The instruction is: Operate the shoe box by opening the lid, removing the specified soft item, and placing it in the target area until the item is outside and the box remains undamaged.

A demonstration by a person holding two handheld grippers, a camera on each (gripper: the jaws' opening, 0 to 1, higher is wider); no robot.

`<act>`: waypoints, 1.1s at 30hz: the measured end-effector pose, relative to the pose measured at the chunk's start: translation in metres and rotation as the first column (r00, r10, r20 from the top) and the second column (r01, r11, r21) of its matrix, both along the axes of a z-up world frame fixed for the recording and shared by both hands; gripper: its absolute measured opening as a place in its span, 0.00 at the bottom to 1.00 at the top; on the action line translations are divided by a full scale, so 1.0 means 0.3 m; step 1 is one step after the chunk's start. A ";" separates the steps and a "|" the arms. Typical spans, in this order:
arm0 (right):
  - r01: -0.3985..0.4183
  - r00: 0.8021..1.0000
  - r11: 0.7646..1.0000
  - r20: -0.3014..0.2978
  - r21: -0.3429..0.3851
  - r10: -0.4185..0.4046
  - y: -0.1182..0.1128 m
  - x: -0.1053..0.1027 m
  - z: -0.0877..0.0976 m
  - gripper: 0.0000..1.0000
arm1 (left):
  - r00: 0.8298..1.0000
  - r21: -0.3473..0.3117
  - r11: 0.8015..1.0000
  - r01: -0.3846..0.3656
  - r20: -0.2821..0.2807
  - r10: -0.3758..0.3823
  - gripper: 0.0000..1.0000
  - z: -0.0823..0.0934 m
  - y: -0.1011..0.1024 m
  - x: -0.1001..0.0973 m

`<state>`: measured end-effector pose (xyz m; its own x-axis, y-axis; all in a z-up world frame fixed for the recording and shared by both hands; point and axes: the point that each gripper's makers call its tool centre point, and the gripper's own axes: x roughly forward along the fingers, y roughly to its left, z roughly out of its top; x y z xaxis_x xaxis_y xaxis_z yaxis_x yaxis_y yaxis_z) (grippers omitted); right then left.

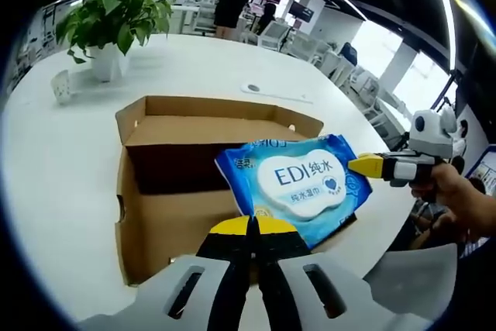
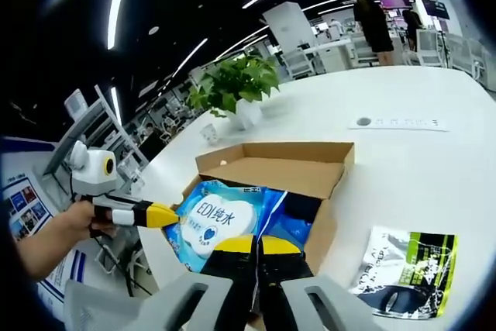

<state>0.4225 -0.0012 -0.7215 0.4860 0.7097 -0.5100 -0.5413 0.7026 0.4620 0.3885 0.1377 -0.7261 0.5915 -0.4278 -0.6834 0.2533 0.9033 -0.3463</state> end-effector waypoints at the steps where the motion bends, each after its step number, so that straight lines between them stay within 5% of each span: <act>1: 0.004 1.000 1.000 -0.001 0.002 -0.004 -0.010 0.001 0.004 0.00 | 1.000 -0.001 1.000 0.002 0.001 -0.002 0.00 0.003 -0.006 0.001; 33: 0.102 0.995 0.995 -0.009 -0.007 -0.102 -0.260 0.019 0.038 0.00 | 0.997 -0.041 0.996 0.076 0.022 -0.075 0.00 0.057 -0.249 0.051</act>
<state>0.4283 -0.0792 -0.7100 0.5505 0.6536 -0.5195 -0.4625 0.7567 0.4620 0.4038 0.0631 -0.7090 0.5705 -0.4996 -0.6519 0.3274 0.8663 -0.3773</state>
